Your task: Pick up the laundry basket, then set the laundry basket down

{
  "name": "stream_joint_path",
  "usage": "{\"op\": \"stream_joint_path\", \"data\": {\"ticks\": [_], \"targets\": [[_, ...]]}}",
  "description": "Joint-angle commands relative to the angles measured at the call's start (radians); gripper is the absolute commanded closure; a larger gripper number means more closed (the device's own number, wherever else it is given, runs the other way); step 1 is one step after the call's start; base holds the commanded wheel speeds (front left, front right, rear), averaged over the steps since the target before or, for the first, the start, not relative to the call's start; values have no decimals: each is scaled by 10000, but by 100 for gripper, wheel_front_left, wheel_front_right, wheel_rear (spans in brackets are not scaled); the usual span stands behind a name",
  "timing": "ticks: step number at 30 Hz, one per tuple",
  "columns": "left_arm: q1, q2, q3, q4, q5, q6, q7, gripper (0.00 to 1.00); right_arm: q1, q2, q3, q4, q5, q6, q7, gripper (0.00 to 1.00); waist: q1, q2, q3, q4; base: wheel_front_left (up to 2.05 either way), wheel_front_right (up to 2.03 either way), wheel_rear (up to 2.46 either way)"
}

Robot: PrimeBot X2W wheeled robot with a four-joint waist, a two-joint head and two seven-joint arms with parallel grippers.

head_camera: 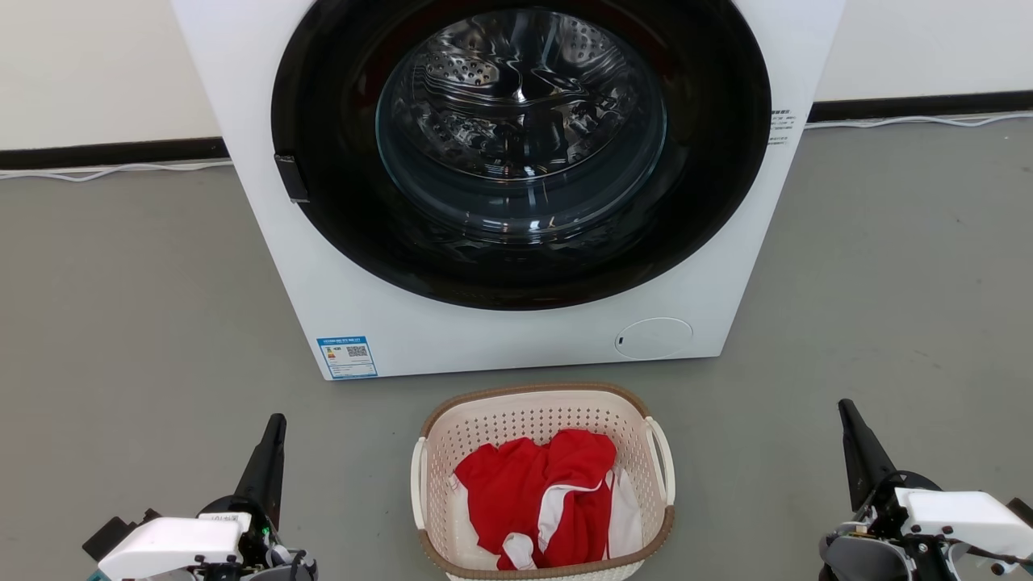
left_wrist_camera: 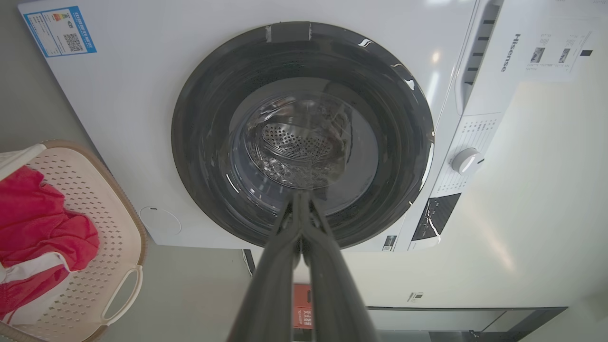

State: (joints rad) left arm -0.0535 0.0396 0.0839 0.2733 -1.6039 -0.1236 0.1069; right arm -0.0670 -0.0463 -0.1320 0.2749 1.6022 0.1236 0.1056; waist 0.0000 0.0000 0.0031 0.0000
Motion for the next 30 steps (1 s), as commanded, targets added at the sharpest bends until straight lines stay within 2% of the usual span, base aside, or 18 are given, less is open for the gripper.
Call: {"op": "stream_joint_path", "data": {"ticks": [1,7,8,13,17,21,30], "targets": [[-544,106,295,-284,-50,-71,60,100,-409,-39,186,-301,68,71,74,100,0,0,0,0,0,0,0],[-544,106,295,-284,-50,-71,60,100,-409,-39,186,-301,68,71,74,100,0,0,0,0,0,0,0],[0,0,1,-1,0,2,-1,0,-1,0,1,-2,0,0,0,0,0,0,0,0,0,0,0],[149,-44,-53,182,-4,2,-96,0,156,20,79,95,2,-4,-60,0,2,0,3,-1,0,0,0],[185,-39,-147,126,6,0,-217,0,206,17,171,-32,-35,-2,-169,0,22,0,-18,-1,0,0,0],[228,-34,-211,92,93,-3,-335,0,259,-11,278,-140,-141,1,-290,0,2,0,-5,-4,0,0,0],[239,-23,-276,85,891,26,-601,0,289,-129,391,-303,-1225,7,-587,0,0,0,2,-3,0,0,0]]}}
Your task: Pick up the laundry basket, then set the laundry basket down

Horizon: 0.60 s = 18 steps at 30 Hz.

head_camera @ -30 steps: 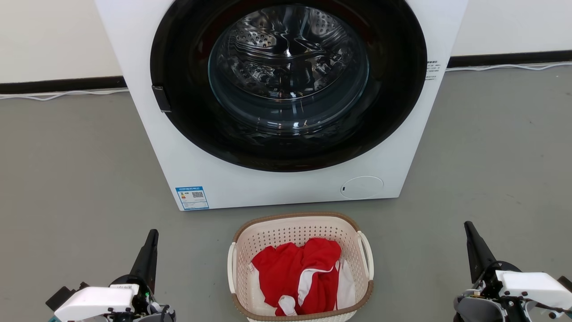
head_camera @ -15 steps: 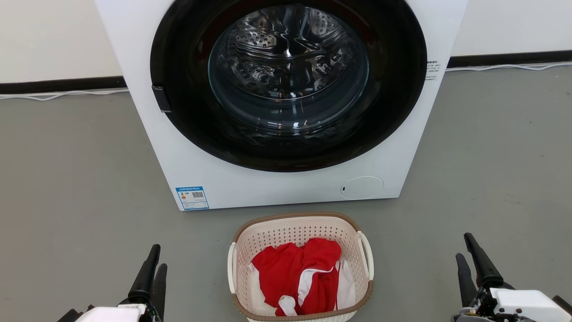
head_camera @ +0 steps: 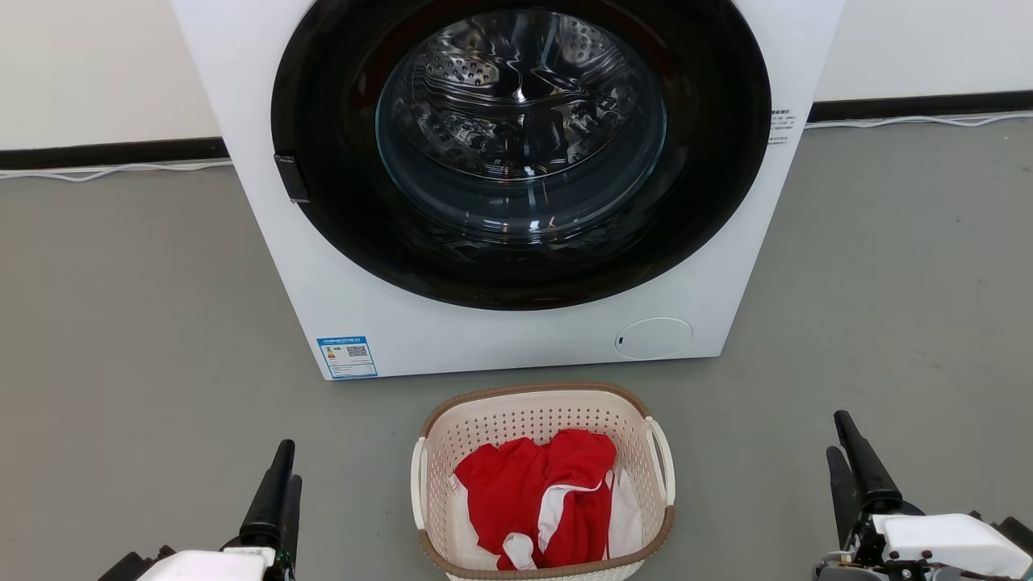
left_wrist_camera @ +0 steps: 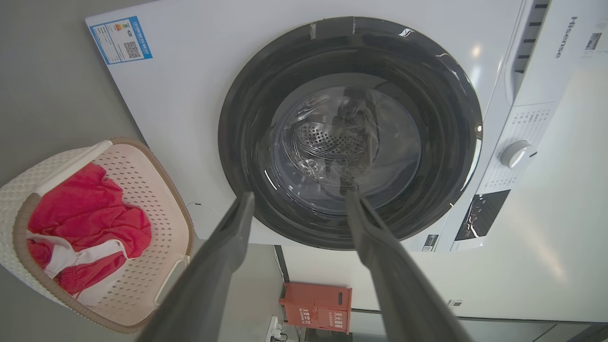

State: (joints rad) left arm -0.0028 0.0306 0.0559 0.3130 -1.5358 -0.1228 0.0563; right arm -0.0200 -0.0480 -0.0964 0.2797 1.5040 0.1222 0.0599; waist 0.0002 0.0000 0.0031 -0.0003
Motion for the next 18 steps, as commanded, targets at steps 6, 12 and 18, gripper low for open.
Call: {"op": "stream_joint_path", "data": {"ticks": [6,12,18], "targets": [[-242,74,-36,-360,1076,135,-271,0,-150,-133,76,-501,-1372,24,-307,0,-1,0,4,-12,0,0,0],[-216,81,-82,-410,1823,190,-418,0,-140,-183,150,-612,-2493,27,-454,0,-1,0,2,-29,0,0,0],[-172,88,-124,-463,2792,287,-594,0,-119,-201,235,-738,-3704,30,-630,0,-1,0,12,-60,0,0,0]]}}
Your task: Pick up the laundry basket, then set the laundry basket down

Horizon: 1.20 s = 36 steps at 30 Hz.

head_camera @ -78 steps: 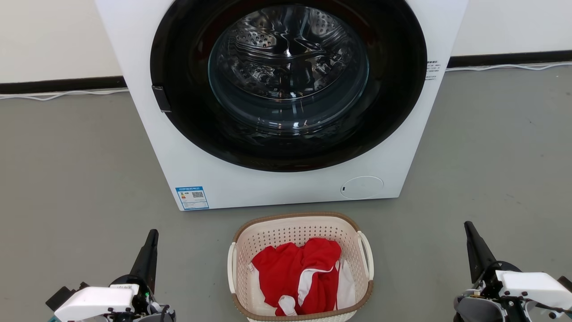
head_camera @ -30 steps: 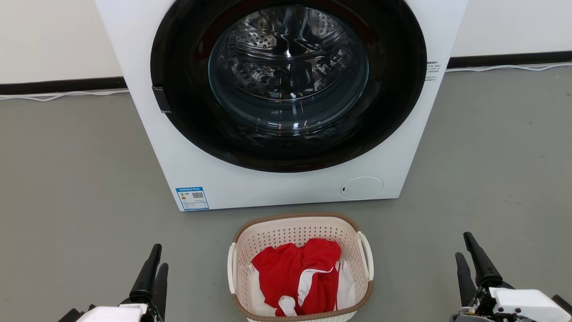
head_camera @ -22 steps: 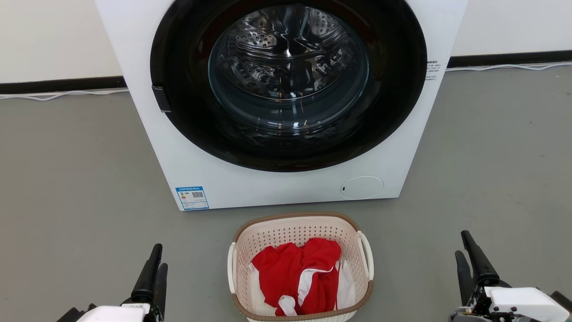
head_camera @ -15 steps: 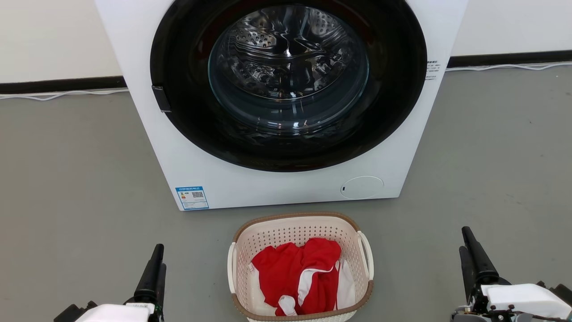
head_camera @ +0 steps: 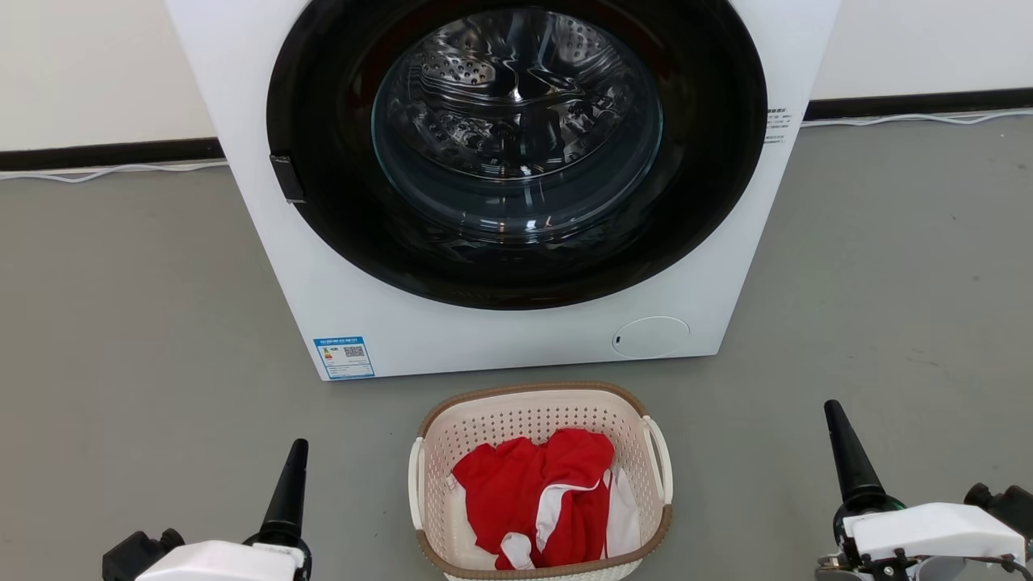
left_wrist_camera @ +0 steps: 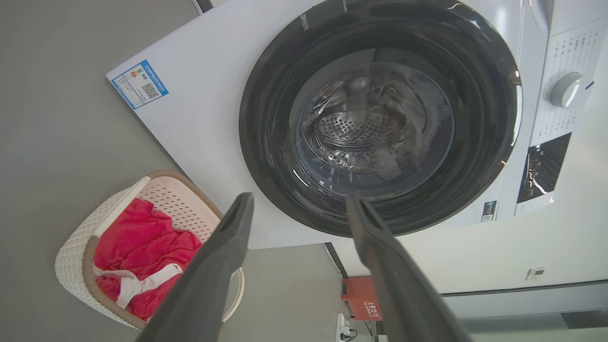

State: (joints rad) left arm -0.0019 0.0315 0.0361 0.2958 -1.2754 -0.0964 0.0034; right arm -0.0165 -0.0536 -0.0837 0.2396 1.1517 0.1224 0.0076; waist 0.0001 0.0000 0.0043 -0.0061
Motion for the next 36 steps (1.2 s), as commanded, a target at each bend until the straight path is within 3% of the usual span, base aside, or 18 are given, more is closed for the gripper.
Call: {"op": "stream_joint_path", "data": {"ticks": [1,36], "targets": [[-178,80,59,-293,373,33,-94,0,-148,-149,125,-350,-366,29,-136,0,-1,0,3,-6,0,0,0],[6,123,-156,-458,4309,396,-1120,0,-125,-293,427,-547,-4918,51,-1162,0,-1,0,68,-140,0,0,0]]}}
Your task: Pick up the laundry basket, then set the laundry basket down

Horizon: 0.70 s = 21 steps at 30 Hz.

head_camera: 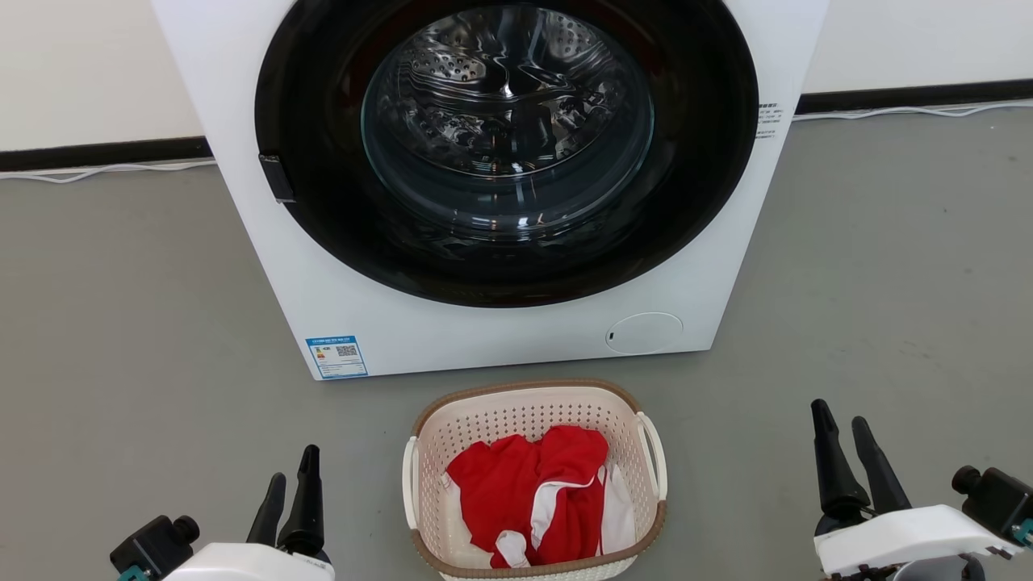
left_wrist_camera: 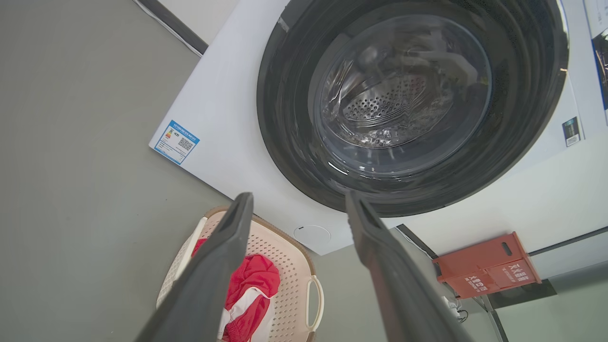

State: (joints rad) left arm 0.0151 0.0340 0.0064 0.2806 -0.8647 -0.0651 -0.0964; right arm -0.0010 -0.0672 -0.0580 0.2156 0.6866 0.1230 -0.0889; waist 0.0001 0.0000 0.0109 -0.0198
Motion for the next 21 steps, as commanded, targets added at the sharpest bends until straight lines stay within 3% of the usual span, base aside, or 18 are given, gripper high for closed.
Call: {"op": "stream_joint_path", "data": {"ticks": [1,21], "targets": [[-164,98,141,-306,201,84,-123,0,-281,-157,170,-308,-267,45,-198,0,0,0,2,-3,0,0,0],[-136,124,94,-238,2483,186,-739,0,-530,-430,465,-115,-2735,58,-814,0,0,0,40,-71,0,0,0]]}}
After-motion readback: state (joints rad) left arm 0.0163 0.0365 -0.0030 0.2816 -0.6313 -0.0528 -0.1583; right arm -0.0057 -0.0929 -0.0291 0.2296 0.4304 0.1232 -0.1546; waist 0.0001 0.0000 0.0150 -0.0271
